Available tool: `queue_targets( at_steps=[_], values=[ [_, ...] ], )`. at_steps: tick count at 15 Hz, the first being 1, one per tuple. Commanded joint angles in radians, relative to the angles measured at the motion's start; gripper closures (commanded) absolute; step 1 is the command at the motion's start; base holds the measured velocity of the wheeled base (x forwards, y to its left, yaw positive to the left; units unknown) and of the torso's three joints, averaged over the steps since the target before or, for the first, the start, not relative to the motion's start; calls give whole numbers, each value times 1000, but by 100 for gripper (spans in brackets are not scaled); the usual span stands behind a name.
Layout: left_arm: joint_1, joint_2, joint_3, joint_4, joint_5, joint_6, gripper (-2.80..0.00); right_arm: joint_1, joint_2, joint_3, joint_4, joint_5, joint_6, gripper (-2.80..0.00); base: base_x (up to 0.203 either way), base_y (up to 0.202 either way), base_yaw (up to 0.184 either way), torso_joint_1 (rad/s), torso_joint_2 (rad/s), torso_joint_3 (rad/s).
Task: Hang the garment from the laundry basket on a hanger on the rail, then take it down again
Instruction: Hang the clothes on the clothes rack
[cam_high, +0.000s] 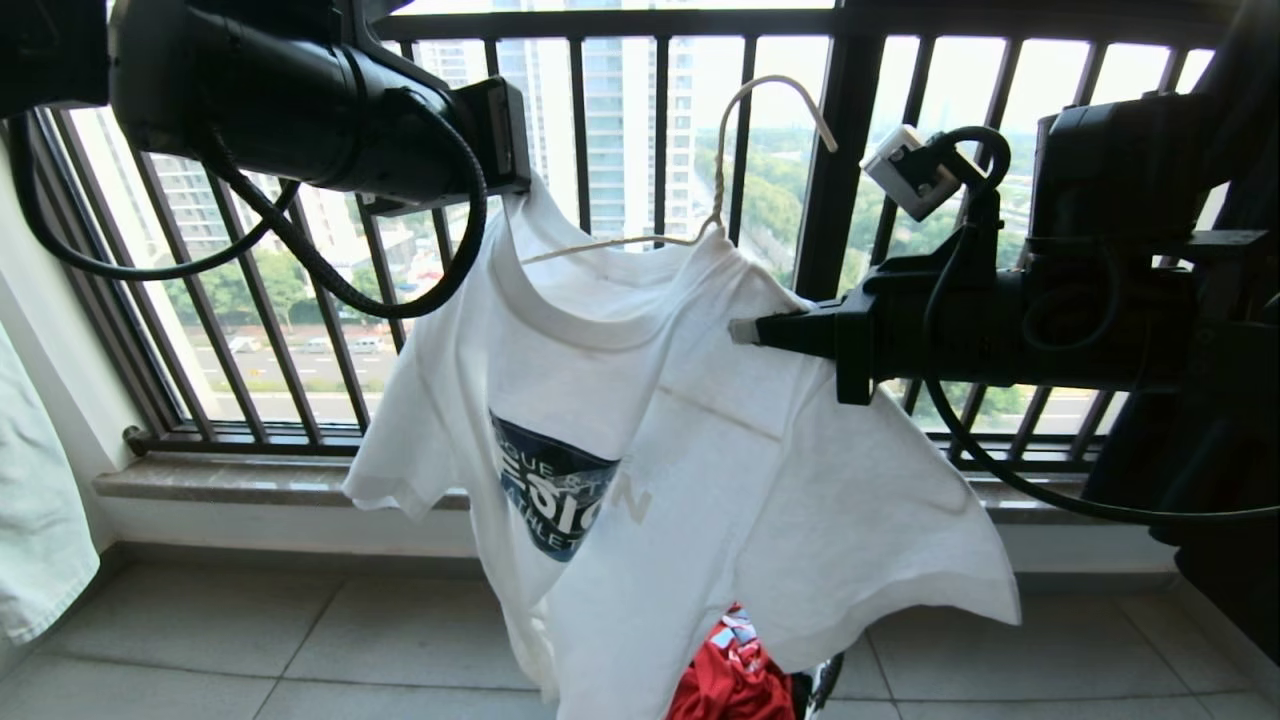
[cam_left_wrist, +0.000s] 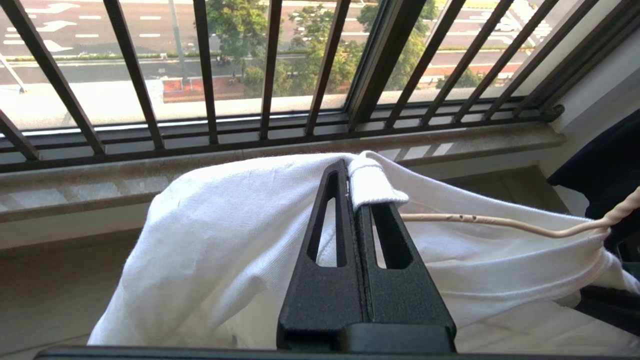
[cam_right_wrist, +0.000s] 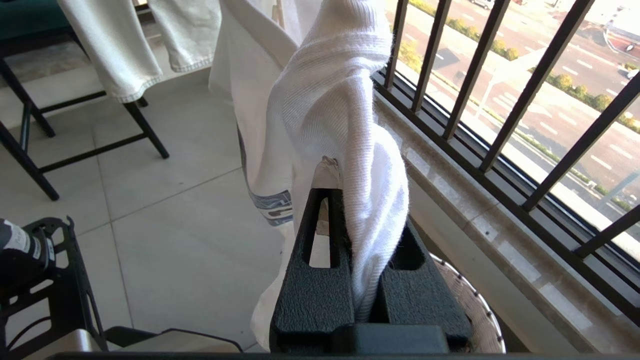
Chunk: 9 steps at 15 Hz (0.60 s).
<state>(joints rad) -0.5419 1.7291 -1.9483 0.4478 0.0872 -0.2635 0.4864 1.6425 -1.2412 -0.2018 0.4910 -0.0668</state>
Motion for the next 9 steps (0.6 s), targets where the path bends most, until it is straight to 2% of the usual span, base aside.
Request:
queue_targets(
  at_steps=[1, 4, 7, 9],
  values=[
    [-25, 19, 0, -58, -45, 11, 0, -19, -20, 64, -44, 61, -9, 0, 0, 0, 0, 0, 0, 0],
    [-84, 16, 0, -58, -47, 32, 0, -40, -22, 62, -57, 69, -7, 0, 0, 0, 0, 0, 0, 0],
    [-105, 12, 0, -63, -40, 33, 0, -42, -40, 66, -70, 82, -3, 0, 0, 0, 0, 0, 0, 0],
    [-108, 13, 0, -63, -40, 35, 0, -42, -64, 78, -70, 139, 31, 0, 0, 0, 0, 0, 0, 0]
  ],
)
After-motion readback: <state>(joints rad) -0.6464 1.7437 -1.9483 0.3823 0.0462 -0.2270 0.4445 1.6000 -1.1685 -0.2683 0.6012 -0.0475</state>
